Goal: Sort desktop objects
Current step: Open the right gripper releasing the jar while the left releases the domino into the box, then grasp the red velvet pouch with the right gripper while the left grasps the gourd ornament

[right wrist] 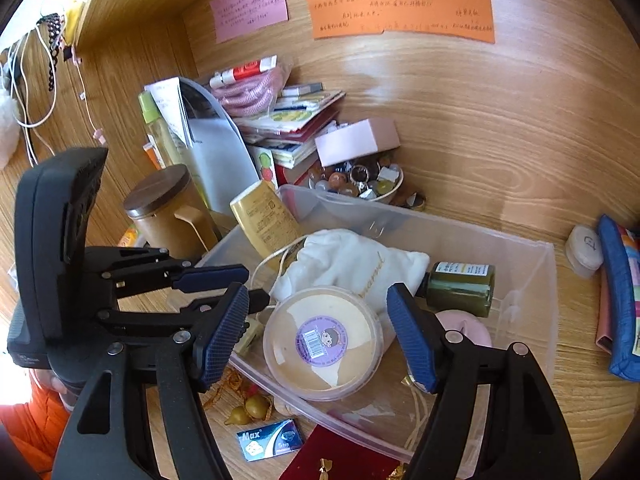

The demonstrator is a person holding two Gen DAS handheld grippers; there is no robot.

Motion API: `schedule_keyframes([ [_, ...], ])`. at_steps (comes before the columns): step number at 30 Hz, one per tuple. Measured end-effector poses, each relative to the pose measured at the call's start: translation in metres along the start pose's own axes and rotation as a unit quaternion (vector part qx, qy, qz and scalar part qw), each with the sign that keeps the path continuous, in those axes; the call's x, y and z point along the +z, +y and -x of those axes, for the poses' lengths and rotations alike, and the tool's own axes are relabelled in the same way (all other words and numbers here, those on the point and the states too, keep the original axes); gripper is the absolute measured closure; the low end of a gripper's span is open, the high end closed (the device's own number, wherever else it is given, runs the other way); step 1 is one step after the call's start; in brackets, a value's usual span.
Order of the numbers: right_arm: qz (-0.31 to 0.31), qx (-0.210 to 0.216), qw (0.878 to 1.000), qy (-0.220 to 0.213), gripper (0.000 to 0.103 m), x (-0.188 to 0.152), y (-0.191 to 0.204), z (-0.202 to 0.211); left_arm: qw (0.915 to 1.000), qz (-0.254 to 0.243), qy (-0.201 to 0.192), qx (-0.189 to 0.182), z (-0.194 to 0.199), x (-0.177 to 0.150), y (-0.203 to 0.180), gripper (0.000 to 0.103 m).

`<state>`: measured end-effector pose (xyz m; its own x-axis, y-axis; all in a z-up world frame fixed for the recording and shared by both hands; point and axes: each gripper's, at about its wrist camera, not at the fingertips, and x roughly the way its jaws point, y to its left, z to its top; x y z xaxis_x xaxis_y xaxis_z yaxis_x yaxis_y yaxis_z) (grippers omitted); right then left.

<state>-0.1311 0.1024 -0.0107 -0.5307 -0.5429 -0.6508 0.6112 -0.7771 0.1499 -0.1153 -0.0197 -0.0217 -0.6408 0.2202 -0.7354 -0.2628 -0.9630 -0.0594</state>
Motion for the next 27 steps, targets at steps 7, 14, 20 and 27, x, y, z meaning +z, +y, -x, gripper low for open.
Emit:
schedule_keyframes([
  [7, 0.006, -0.016, 1.0, -0.016, 0.031, 0.002, 0.006, 0.018, 0.9994, -0.006, -0.027, 0.018, 0.025, -0.002, -0.009, 0.052],
  [14, 0.005, -0.058, 0.997, -0.046, 0.022, -0.005, 0.004, 0.049, 0.9968, -0.006, -0.065, 0.045, 0.054, -0.003, -0.012, 0.03],
  [20, 0.001, -0.082, 0.995, -0.061, 0.021, -0.018, 0.001, 0.076, 0.9952, 0.013, -0.085, 0.047, 0.074, -0.008, -0.011, 0.025],
  [27, -0.004, -0.101, 0.993, -0.056, 0.021, -0.043, -0.002, 0.088, 0.9947, 0.016, -0.085, 0.055, 0.084, -0.023, -0.018, 0.022],
])
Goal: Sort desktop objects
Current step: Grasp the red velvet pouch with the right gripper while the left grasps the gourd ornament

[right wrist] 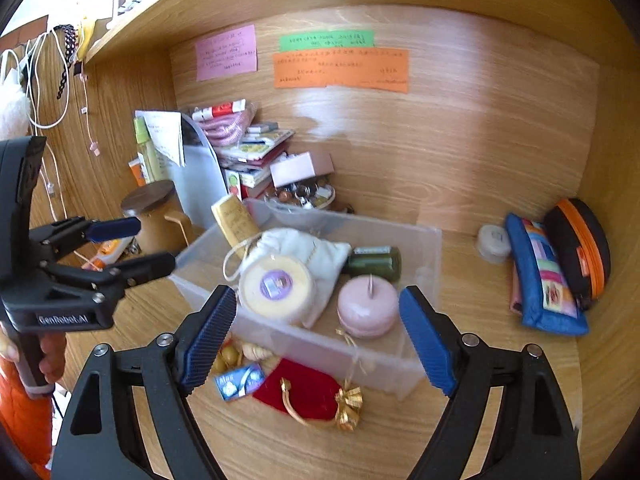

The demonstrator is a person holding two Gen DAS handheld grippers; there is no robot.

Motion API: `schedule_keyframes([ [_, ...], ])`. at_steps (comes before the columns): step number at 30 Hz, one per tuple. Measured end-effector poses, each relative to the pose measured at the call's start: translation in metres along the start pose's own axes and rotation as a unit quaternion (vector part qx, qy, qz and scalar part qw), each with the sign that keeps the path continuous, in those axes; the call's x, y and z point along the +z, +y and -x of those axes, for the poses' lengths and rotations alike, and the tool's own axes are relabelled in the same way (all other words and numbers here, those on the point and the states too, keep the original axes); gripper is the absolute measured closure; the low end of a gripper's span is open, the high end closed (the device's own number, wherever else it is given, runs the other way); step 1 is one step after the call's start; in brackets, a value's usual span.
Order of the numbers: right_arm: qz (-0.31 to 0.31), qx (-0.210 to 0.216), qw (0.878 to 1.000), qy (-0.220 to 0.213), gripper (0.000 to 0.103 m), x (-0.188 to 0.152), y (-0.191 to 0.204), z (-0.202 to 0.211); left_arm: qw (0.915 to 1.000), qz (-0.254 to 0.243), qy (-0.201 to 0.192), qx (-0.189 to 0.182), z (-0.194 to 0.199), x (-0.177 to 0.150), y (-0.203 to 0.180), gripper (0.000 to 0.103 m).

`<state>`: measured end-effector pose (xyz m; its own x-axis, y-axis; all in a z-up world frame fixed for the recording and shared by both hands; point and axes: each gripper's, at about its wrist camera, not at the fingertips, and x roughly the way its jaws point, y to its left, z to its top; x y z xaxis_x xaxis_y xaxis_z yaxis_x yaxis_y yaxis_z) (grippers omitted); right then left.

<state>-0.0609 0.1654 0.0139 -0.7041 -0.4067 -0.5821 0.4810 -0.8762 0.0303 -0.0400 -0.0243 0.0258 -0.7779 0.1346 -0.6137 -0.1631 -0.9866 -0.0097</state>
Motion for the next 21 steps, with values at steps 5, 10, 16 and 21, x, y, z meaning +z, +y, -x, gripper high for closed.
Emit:
schedule_keyframes([
  [5, -0.009, -0.003, 1.0, 0.017, 0.021, -0.019, -0.005, -0.001, 0.9999, 0.002, 0.014, -0.002, -0.002, -0.015, -0.004, 0.018],
  [10, -0.018, 0.001, 0.999, 0.039, 0.021, -0.034, -0.009, -0.007, 0.9994, 0.001, 0.035, -0.002, -0.011, -0.03, -0.01, 0.018],
  [16, -0.026, 0.005, 0.998, 0.066, 0.021, -0.049, -0.01, -0.019, 0.9977, 0.0, 0.068, -0.006, -0.029, -0.047, -0.016, 0.018],
  [21, -0.013, 0.002, 0.996, 0.094, 0.021, -0.063, -0.008, -0.034, 0.996, -0.011, 0.088, -0.012, -0.042, -0.057, -0.022, 0.018],
])
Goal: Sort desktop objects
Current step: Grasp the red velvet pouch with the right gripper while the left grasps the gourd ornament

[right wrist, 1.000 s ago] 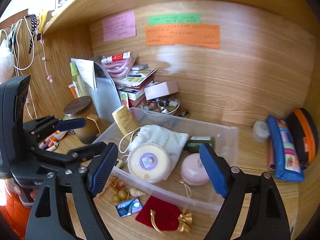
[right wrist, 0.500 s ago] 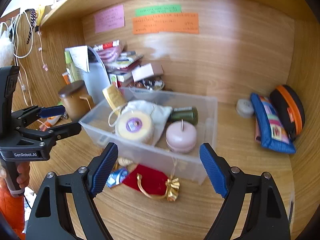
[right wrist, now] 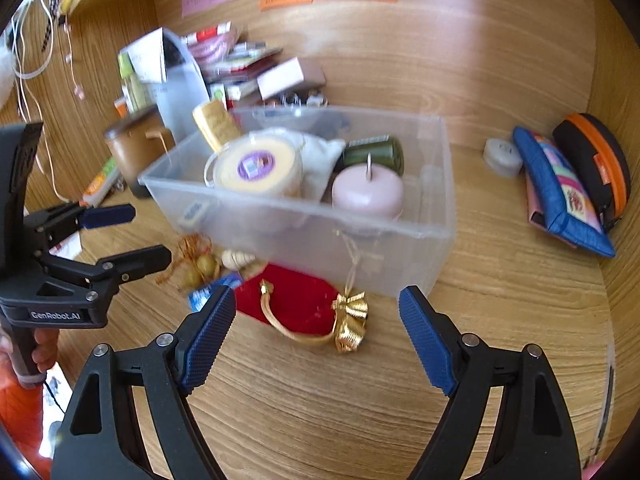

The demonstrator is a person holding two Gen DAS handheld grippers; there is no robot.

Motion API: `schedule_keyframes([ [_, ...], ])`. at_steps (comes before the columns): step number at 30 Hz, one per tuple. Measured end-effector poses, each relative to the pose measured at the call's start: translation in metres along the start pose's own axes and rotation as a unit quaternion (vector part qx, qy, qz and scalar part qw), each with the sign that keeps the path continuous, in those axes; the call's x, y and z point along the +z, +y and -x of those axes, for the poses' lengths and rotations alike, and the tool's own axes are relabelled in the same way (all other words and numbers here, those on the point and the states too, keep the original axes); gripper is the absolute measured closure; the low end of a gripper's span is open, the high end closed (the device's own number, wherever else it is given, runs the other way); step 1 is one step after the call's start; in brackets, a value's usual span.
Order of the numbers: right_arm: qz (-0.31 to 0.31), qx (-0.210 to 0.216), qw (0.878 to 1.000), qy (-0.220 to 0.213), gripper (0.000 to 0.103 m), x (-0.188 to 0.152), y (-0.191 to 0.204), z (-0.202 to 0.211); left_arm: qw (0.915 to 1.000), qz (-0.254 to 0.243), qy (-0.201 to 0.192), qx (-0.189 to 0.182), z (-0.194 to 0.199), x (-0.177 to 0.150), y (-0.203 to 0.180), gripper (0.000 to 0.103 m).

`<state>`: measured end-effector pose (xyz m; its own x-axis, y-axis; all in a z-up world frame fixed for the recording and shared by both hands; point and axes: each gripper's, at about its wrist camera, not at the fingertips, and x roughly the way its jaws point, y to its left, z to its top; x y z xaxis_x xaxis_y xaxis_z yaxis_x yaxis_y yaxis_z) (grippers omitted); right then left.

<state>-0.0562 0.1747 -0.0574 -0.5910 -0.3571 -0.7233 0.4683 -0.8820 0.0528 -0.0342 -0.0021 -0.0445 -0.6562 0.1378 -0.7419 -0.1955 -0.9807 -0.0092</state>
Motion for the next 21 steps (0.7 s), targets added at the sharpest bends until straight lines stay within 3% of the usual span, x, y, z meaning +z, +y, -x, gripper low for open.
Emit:
schedule_keyframes([
  [10, 0.018, 0.018, 0.999, 0.044, 0.021, -0.007, 0.002, -0.029, 0.9993, -0.007, 0.035, -0.014, -0.024, -0.004, -0.001, 0.019],
  [18, -0.004, 0.058, 0.996, 0.061, 0.023, -0.004, -0.003, -0.041, 0.9983, -0.006, 0.054, -0.023, -0.038, -0.001, -0.001, 0.029],
  [21, -0.012, 0.071, 0.996, 0.059, 0.031, -0.005, -0.005, -0.042, 0.9983, -0.01, 0.052, -0.023, -0.039, 0.001, -0.001, 0.029],
])
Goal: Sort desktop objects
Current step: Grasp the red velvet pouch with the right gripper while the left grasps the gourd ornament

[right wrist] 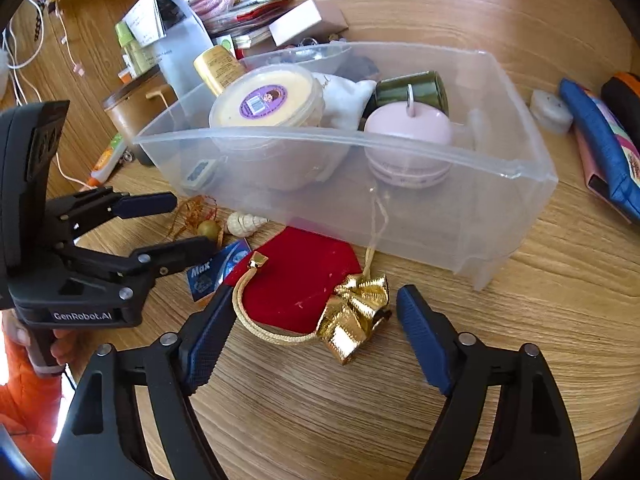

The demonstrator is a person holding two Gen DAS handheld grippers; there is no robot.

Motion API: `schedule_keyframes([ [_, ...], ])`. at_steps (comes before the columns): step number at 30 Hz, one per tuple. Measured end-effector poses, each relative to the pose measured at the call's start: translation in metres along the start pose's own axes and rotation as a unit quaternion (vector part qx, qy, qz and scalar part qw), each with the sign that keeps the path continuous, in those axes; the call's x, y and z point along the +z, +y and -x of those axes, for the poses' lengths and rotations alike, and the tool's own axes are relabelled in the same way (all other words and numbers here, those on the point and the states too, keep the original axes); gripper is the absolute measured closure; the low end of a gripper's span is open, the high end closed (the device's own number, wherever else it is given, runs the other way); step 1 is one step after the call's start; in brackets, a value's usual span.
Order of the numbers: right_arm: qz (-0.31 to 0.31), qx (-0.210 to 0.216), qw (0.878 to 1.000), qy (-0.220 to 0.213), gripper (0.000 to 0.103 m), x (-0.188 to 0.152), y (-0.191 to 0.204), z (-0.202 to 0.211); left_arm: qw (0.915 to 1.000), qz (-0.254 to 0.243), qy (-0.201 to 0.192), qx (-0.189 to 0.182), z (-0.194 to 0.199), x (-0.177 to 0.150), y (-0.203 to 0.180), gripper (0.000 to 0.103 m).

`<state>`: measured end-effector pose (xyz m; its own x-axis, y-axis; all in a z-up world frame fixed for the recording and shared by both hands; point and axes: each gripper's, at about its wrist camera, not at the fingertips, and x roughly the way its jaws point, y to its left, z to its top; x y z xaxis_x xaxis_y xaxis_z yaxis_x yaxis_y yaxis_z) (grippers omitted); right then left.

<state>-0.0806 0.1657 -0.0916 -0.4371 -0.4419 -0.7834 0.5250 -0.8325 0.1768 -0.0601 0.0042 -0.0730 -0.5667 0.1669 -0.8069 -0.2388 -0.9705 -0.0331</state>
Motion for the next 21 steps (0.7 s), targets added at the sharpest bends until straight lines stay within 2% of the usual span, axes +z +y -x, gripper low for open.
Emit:
schedule_keyframes([
  [3, 0.018, -0.001, 1.0, -0.003, 0.041, -0.001, 0.006, -0.001, 1.0, -0.004, -0.003, -0.002, -0.001, 0.001, 0.0, 0.032],
  [6, 0.05, -0.023, 0.998, -0.005, 0.048, -0.001, 0.021, -0.003, 0.9998, -0.018, -0.007, -0.005, 0.0, 0.002, -0.004, 0.039],
  [10, 0.043, -0.019, 0.999, -0.007, 0.057, -0.001, 0.022, -0.001, 0.9994, -0.029, -0.01, -0.018, 0.001, 0.002, -0.008, 0.053],
  [12, 0.039, -0.015, 0.999, -0.01, 0.064, -0.001, 0.022, 0.001, 0.9991, -0.031, -0.01, -0.027, 0.001, 0.001, -0.009, 0.061],
  [16, 0.041, -0.027, 0.999, -0.016, 0.073, -0.002, 0.022, 0.005, 0.9988, -0.039, -0.006, -0.029, 0.0, 0.001, -0.015, 0.084],
  [21, 0.043, -0.041, 0.998, -0.024, 0.076, -0.005, 0.023, 0.012, 0.9985, -0.05, -0.005, -0.021, 0.001, -0.003, -0.018, 0.084],
])
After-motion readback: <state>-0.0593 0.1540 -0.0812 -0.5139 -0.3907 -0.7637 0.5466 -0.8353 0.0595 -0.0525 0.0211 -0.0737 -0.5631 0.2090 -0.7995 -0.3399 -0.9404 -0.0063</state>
